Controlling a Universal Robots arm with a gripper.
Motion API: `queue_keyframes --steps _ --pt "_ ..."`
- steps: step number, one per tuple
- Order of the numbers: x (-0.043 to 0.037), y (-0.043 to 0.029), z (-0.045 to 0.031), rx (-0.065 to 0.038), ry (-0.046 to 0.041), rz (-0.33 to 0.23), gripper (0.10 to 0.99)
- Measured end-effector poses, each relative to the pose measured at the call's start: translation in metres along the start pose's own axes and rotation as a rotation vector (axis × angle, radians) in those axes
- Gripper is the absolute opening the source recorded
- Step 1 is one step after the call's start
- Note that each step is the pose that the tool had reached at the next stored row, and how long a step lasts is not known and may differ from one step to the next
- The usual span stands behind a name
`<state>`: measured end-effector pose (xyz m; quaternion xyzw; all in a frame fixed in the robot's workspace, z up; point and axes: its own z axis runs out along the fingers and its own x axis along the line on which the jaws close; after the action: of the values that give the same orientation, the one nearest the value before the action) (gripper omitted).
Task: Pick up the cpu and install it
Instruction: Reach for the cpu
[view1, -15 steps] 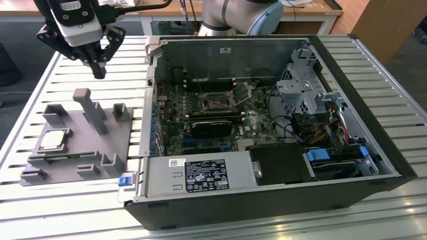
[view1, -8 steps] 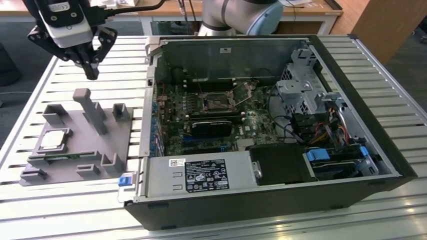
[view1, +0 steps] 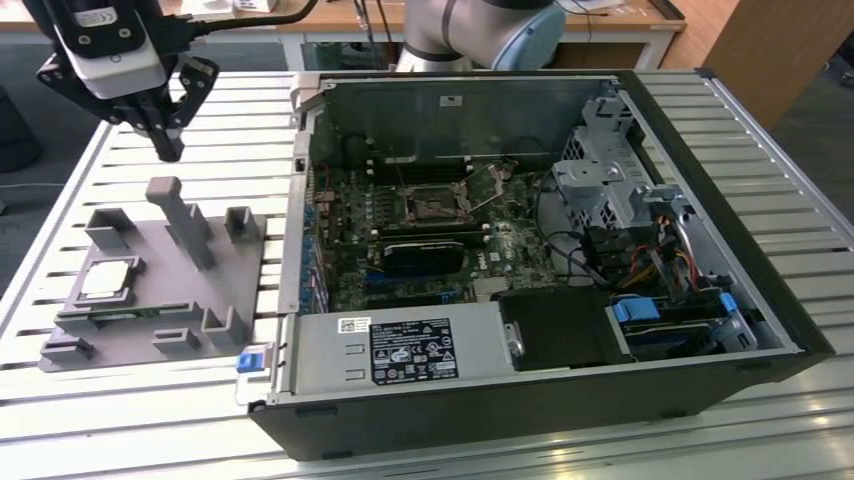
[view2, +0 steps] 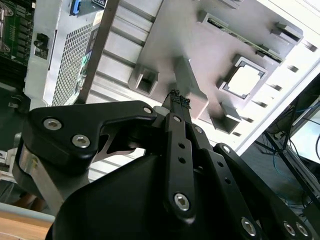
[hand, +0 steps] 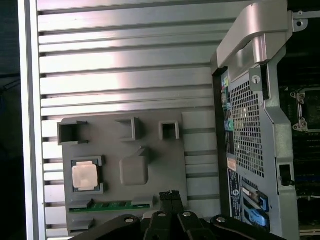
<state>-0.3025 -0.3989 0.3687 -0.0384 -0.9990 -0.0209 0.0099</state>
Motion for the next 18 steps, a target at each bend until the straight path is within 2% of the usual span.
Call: queue_keyframes --steps 13,18 --pt "0.0208 -0.0017 0.0026 0.0 0.0061 0.0 0.106" --pt "0.0338 -0.003 0.0051 0.001 0.0079 0.0 0.106"
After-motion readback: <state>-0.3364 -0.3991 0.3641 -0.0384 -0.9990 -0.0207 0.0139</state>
